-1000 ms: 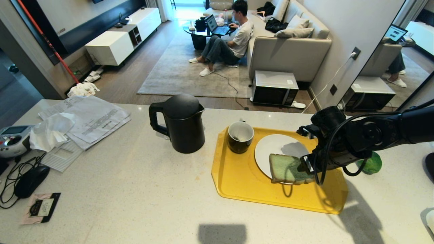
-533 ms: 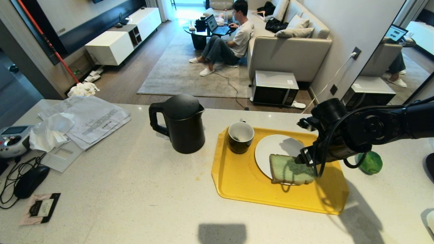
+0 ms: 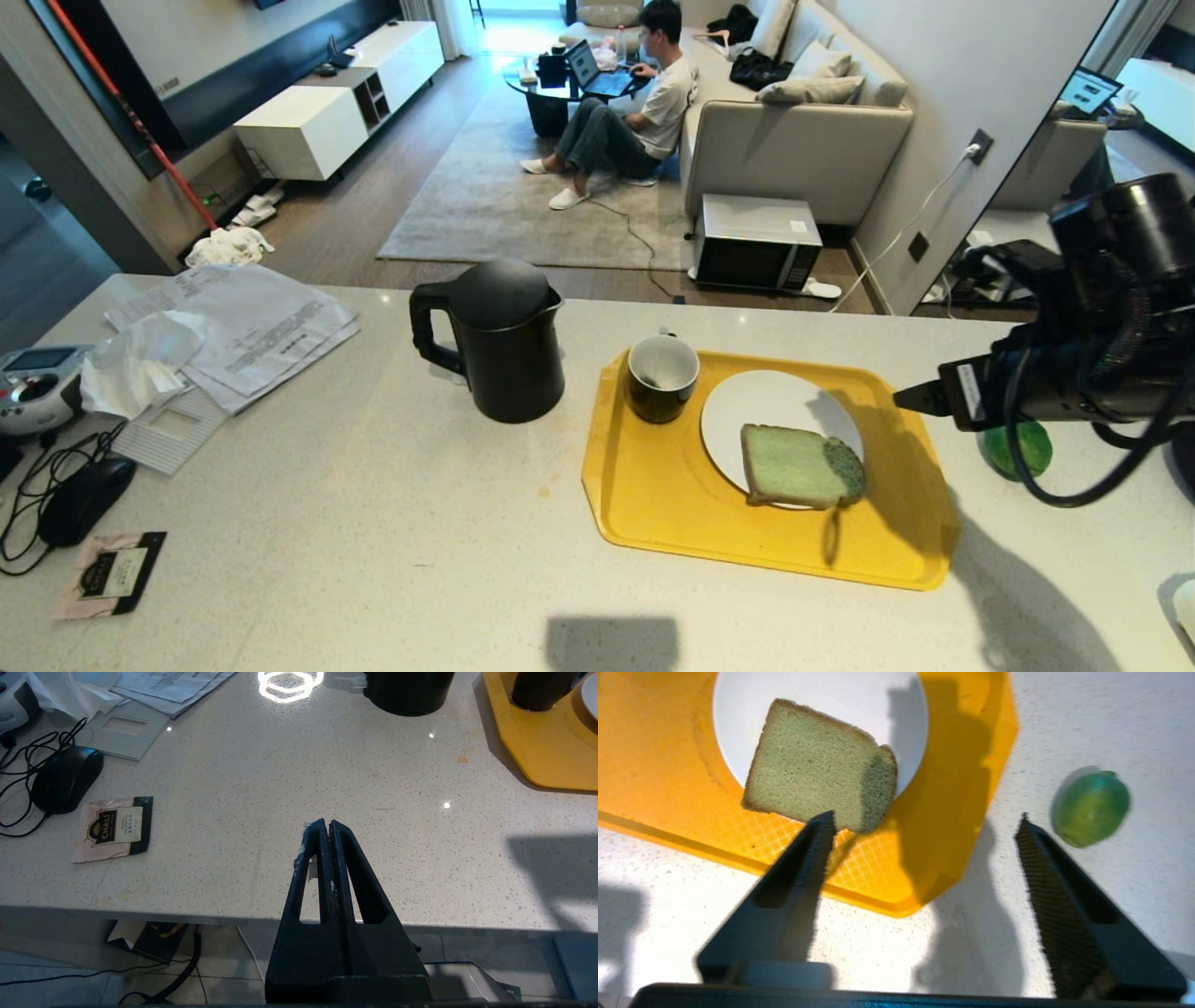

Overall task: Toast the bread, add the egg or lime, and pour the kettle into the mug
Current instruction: Pick up the egg

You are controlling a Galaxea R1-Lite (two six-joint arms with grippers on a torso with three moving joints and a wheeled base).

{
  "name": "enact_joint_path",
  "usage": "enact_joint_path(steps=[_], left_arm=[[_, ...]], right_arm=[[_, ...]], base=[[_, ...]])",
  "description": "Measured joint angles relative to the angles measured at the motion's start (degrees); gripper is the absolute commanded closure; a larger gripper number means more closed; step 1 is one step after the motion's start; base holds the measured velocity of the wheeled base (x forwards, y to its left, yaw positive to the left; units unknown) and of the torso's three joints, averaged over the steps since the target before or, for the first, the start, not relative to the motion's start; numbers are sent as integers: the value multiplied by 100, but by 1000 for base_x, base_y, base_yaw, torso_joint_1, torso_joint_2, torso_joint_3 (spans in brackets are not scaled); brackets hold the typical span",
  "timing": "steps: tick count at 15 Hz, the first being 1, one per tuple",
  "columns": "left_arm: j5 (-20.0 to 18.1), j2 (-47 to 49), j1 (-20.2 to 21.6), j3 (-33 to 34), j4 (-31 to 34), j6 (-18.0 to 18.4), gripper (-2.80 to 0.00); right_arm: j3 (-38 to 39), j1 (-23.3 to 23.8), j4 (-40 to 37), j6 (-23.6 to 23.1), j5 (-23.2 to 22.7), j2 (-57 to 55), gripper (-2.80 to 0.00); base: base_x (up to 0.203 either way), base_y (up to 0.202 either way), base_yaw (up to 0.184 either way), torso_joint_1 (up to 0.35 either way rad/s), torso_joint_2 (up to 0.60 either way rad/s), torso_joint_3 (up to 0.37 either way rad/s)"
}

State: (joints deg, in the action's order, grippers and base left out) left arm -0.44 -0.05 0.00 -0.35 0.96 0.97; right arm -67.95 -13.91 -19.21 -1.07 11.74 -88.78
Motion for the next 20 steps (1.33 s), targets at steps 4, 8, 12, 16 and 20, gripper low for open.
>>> enact_joint_path(steps=[4,8,12,16,20], left_arm=[[2,0,0,0,0,-3,0],[0,0,0,0,-2,-2,0],[-2,0,0,0,0,-2,0],[0,0,0,0,0,-1,0],[1,0,0,0,0,-2,0]], right_arm=[[496,95,-5,-11,376,1106,0],[809,212,-3,-22,451,1905,0],[1200,236,1,-27,587,2718,0],[1430,247,4,-22,1163,3373,0],[1536,399,-5,-90,1132,3913,0]], base=[[0,0,0,0,0,0],[0,0,0,0,0,0],[0,0,0,0,0,0],[0,0,0,0,0,0],[0,0,0,0,0,0]])
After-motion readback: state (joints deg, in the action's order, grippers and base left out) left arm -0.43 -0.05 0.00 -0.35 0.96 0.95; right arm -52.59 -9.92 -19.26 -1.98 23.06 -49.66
